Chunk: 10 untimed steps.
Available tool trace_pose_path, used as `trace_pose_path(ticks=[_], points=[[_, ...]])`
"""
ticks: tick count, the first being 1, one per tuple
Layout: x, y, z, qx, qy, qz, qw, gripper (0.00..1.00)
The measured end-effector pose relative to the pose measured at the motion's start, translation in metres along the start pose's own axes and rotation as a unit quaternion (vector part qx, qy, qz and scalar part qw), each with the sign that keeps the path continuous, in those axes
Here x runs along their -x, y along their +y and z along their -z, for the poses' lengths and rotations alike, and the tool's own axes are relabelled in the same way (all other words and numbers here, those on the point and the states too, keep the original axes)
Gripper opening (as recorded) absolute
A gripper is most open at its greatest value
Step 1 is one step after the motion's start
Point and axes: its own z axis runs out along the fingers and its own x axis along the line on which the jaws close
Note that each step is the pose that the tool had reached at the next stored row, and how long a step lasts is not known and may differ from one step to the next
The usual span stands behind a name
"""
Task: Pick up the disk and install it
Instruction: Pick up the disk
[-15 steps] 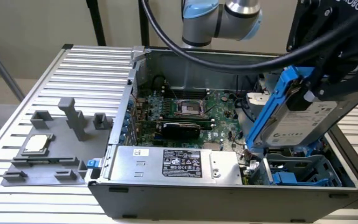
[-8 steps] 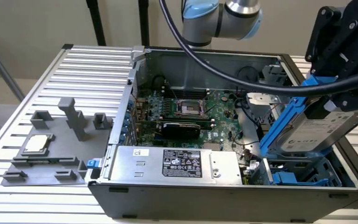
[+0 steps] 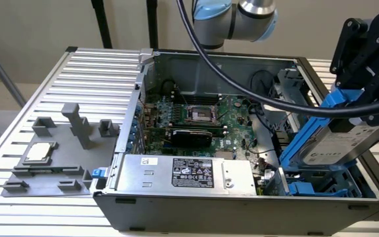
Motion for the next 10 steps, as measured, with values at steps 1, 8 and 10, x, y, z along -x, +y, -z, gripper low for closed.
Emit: trace_pose_path(ticks=[1,8,10], points=[[0.000,-0.0008,-0.0009,-0.0001,0.0001,-0.001,1.0000,0.33],[-0.001,-0.0105,-0.0069,-0.0003,0.0013,-0.007,1.0000,0.33],[-0.001,-0.0145,-0.0084,0.0002,0.0021,-0.008,1.0000,0.33]])
